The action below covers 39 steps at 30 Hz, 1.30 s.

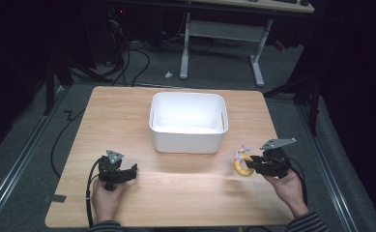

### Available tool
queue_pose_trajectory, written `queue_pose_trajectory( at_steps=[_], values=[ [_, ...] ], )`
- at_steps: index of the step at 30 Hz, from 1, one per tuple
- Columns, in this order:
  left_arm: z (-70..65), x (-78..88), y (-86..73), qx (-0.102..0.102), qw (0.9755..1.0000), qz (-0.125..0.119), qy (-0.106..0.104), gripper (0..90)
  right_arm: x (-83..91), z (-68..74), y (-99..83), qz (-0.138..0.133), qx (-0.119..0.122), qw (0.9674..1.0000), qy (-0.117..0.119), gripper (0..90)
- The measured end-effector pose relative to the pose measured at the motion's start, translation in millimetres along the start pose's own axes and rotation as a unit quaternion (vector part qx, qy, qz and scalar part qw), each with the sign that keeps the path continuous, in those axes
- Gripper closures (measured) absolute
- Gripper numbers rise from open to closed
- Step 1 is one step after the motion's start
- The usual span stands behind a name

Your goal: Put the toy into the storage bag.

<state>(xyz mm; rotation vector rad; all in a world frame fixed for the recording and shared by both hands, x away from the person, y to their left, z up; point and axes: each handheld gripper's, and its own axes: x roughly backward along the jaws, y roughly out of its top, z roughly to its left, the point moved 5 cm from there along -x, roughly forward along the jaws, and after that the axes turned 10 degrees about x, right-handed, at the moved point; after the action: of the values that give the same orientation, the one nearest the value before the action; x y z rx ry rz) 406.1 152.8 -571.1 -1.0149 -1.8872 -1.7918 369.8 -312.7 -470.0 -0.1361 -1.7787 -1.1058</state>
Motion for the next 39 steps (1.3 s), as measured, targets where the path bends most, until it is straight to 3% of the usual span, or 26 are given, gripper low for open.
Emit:
queue_pose_trajectory(
  at_steps=[18, 39],
  values=[
    [0.0, 0.0, 0.0, 0.000, 1.0000, 0.000, 0.000, 17.0, 24.8, -11.5, 26.0, -0.020, 0.008, 0.9997, -0.014, 68.6],
    [0.0, 0.0, 0.0, 0.000, 1.0000, 0.000, 0.000, 17.0, 42.2, -19.6, 77.6, -0.050, 0.020, 0.9984, -0.018, 68.5]
  ],
)
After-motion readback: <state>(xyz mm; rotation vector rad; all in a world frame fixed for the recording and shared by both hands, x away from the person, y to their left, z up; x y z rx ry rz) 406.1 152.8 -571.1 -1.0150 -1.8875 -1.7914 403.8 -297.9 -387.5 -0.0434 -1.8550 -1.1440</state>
